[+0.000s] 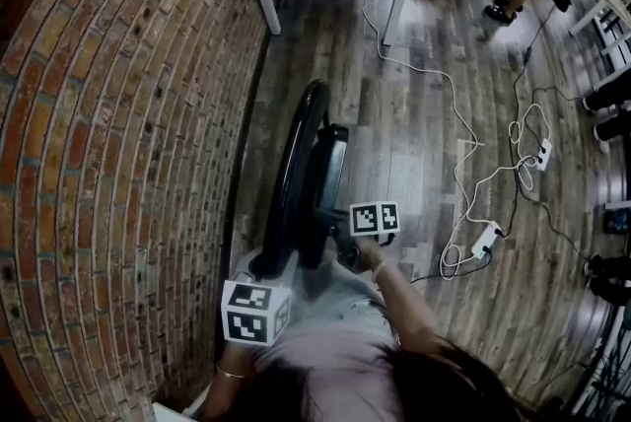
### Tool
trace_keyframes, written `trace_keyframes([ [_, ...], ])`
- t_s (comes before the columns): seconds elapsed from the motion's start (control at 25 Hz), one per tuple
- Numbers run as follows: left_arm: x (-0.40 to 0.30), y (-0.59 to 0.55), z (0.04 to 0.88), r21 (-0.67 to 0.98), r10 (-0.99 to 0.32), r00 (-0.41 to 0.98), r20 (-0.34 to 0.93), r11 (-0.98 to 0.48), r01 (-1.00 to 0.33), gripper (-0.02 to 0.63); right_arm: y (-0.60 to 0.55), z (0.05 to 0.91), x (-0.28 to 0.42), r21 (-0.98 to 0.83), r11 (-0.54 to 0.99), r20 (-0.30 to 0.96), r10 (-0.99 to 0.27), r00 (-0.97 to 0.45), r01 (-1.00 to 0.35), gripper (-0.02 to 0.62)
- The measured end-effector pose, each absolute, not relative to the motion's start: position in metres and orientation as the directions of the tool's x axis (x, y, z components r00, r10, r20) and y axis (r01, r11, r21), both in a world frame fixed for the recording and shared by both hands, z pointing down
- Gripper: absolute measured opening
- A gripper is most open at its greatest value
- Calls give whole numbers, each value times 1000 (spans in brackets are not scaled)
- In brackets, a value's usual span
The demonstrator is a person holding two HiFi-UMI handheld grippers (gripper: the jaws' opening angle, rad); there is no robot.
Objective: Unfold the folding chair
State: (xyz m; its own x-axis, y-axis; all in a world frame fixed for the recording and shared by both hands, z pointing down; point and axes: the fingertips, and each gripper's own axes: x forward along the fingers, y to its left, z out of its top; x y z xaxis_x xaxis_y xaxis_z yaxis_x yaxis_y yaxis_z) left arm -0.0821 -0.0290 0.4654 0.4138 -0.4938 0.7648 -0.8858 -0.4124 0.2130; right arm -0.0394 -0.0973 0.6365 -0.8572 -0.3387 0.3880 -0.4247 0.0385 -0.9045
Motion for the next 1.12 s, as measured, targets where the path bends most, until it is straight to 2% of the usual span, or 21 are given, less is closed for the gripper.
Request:
trace_keyframes([
  [0.64, -118, -34, 467, 255, -534, 430, 728, -371, -893, 114, -93, 639, -49, -908, 48, 373, -362, -854, -417, 106],
  [1.12, -159, -47, 480, 272, -543, 423, 725, -339, -901, 86, -77, 662, -7, -903, -10, 407, -334, -850, -429, 133],
])
